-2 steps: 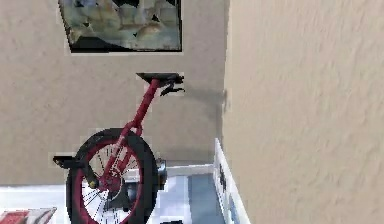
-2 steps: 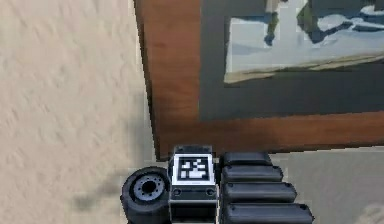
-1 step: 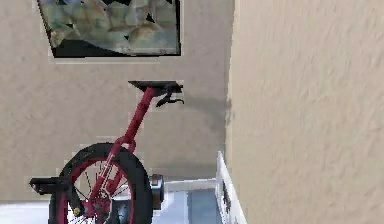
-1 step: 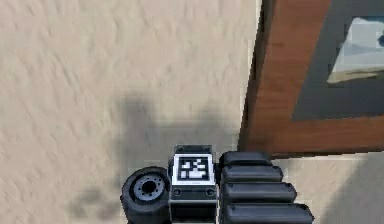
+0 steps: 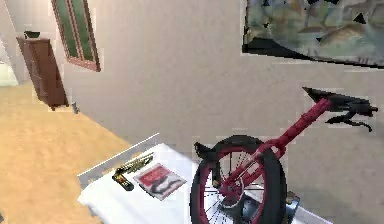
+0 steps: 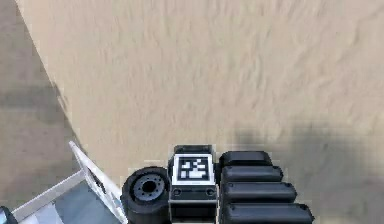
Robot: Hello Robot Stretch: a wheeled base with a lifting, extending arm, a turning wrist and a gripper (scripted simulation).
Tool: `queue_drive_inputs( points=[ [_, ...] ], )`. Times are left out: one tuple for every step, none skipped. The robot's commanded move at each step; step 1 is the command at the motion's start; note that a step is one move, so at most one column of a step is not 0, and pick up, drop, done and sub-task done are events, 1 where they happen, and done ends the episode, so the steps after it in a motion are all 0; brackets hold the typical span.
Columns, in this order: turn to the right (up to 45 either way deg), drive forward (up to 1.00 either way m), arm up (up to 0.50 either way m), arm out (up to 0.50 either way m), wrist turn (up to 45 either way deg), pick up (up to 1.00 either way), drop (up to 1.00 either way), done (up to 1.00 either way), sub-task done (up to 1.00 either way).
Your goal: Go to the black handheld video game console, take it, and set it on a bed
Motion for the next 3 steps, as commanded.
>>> queue_drive_inputs(
  points=[
    [-45.0,0.0,0.0,0.0,0.0,0.0,0.0,0.0,0.0],
    [-36.0,0.0,0.0,0.0,0.0,0.0,0.0,0.0,0.0],
    [0.0,0.0,0.0,0.48,0.0,0.0,0.0,0.0,0.0]
  ],
)
